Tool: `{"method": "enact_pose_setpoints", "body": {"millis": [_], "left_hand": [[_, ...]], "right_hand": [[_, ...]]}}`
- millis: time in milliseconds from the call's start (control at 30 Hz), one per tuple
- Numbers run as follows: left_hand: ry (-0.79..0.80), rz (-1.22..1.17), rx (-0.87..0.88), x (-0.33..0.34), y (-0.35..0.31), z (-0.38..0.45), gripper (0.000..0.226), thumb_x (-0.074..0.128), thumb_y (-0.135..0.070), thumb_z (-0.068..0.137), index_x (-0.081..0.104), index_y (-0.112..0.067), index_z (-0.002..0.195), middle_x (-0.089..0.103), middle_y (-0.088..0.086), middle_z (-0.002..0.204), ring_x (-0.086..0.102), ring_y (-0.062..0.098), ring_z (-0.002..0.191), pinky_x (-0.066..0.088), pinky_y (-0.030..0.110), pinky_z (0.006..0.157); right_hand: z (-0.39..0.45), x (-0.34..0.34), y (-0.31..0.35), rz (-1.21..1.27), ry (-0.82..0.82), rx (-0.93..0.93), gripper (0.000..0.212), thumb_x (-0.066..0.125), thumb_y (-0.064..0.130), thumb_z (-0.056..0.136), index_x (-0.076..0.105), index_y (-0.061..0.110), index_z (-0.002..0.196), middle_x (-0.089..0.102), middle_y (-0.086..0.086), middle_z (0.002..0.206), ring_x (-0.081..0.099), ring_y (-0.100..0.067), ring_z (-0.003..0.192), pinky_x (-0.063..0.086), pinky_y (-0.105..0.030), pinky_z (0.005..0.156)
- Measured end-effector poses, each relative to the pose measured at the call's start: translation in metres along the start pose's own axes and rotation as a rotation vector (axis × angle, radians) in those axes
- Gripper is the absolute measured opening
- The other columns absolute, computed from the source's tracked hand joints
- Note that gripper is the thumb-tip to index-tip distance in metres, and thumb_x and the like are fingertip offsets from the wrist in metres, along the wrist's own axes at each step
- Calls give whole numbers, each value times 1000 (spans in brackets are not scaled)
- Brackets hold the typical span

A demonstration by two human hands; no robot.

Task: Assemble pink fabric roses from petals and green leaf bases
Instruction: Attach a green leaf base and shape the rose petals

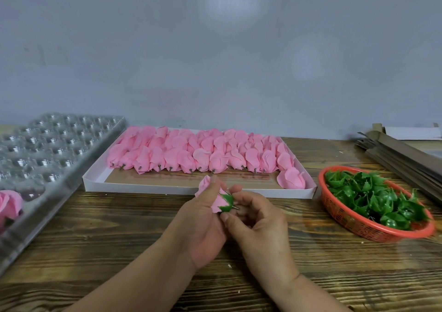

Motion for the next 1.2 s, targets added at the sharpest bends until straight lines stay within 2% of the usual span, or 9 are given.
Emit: {"method": "enact_pose_setpoints", "body": {"millis": [167,367,433,500,567,767,967,1100,1200], "left_hand": [[30,-19,-52,1,6,-2,39,45,-35,96,62,-2,84,69,20,88,71,30,75,59,45,66],[40,-35,-141,1,15,-4,56,41,-43,96,44,-4,136,58,24,126,59,32,117,54,42,77],[69,-24,-162,4,14,-5,58,39,-45,96,44,-2,135,63,25,116,65,32,106,57,42,74],[97,-21,-161,5,9,-5,53,37,-46,96,54,1,115,68,21,92,70,31,82,59,41,69],[72,-51,-139,5,2,-5,43,37,-47,97,53,-7,95,70,16,83,70,30,68,58,44,67],[54,-97,-128,4,7,-4,35,44,-43,93,52,-10,87,68,14,86,69,28,70,53,47,83],[111,-71,-119,5,8,-3,31,44,-40,95,52,-10,92,70,16,81,70,27,67,60,43,62],[81,-80,-162,1,6,0,52,42,-45,96,68,-4,77,71,13,76,71,23,64,58,33,54],[82,-88,-159,0,7,0,42,43,-44,96,57,-5,97,70,13,82,71,23,70,59,33,59]], "right_hand": [[-1,1,6,-77,2,-97,53,76,-4,70,62,43,90,69,7,86,65,-10,76,53,-22,70],[-2,0,18,-196,22,-290,28,72,14,72,72,19,100,67,6,80,60,-5,76,49,-19,70],[-2,-2,21,-188,-3,-313,29,72,18,69,69,27,97,66,9,78,60,-3,74,47,-12,67],[-2,-3,19,-98,8,-264,37,74,16,67,63,42,90,67,14,81,63,-2,75,48,-11,66],[-3,-1,16,-49,49,-230,37,72,15,67,61,45,86,68,15,86,66,-3,77,52,-15,66],[-1,-8,21,-232,-41,-391,20,72,12,69,65,25,82,66,10,78,64,-5,73,54,-23,64],[-6,-5,32,-360,-63,-541,34,72,10,68,59,24,96,66,8,81,63,-7,76,50,-13,70],[-13,5,41,-608,-27,-729,28,72,10,69,65,6,95,70,-6,90,63,-14,83,50,-22,72],[-15,5,41,-686,-24,-761,29,75,9,69,68,1,97,70,-9,96,66,-19,85,50,-23,75]]}}
Point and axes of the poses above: each hand's wrist, its own z-axis towards the middle knuckle, its own x-axis out of the palm, y = z × x, the point moved 7 cm from there along z, towards the middle knuckle
